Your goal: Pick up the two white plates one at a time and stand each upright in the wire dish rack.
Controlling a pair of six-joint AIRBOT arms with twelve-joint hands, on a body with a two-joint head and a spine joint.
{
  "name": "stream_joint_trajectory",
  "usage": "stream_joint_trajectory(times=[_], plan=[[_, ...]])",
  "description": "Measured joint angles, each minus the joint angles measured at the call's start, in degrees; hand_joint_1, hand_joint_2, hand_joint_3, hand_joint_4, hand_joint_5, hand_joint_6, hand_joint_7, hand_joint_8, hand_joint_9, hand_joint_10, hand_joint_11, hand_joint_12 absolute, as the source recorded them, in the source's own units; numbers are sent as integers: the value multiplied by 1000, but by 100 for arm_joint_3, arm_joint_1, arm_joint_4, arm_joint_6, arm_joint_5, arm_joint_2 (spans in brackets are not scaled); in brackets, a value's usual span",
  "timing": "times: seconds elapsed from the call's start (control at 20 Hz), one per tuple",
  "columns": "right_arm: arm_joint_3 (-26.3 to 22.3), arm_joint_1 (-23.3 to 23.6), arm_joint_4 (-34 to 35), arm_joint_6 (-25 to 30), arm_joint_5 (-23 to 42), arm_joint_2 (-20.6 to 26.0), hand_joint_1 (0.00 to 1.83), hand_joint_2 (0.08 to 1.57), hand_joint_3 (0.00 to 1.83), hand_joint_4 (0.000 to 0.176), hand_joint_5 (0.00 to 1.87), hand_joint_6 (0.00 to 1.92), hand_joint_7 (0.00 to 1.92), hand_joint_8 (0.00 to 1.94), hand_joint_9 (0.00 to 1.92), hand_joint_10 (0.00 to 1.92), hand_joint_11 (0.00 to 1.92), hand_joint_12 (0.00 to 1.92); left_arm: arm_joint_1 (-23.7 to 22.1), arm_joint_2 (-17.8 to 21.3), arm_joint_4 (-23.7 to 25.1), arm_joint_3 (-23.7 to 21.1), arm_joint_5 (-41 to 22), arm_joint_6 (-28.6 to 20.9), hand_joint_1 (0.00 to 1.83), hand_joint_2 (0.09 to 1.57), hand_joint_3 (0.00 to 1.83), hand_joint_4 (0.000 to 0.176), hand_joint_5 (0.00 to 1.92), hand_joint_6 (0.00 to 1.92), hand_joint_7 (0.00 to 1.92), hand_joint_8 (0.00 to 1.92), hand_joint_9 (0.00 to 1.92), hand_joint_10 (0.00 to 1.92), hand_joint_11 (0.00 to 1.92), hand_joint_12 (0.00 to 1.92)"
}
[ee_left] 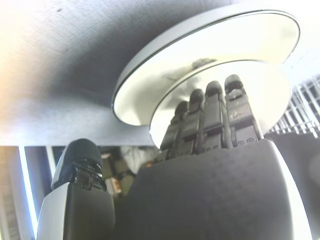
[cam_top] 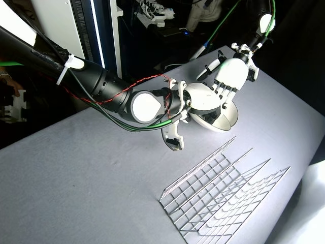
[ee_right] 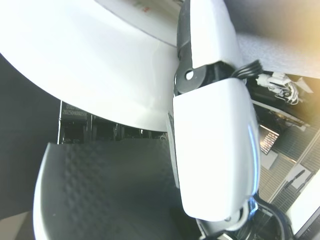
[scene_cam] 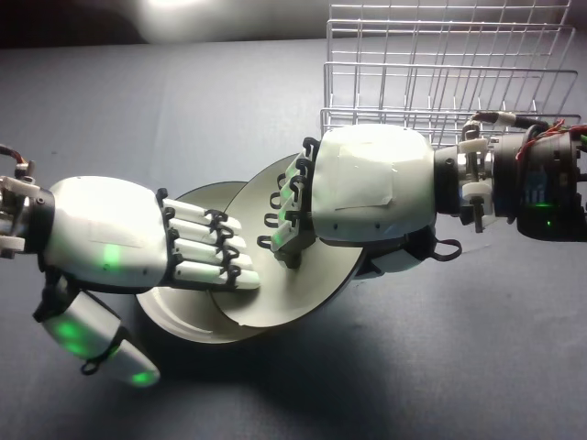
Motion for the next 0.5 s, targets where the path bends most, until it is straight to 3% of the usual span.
stream_joint_trajectory(times=[0.35,0.5], plan=[[-4,0,2,0,7,0,1392,1064,0,0,909,1034,1167,606,1083,939,943,967,-66,87,120,221,-157,-4,0,1167,0,0,31,2,5,2,0,0,0,0],[-4,-37,11,-4,31,0,1395,1051,0,0,949,962,1186,589,1108,899,949,949,-155,90,122,385,-212,-42,0,1170,2,0,25,4,0,0,0,0,0,0]])
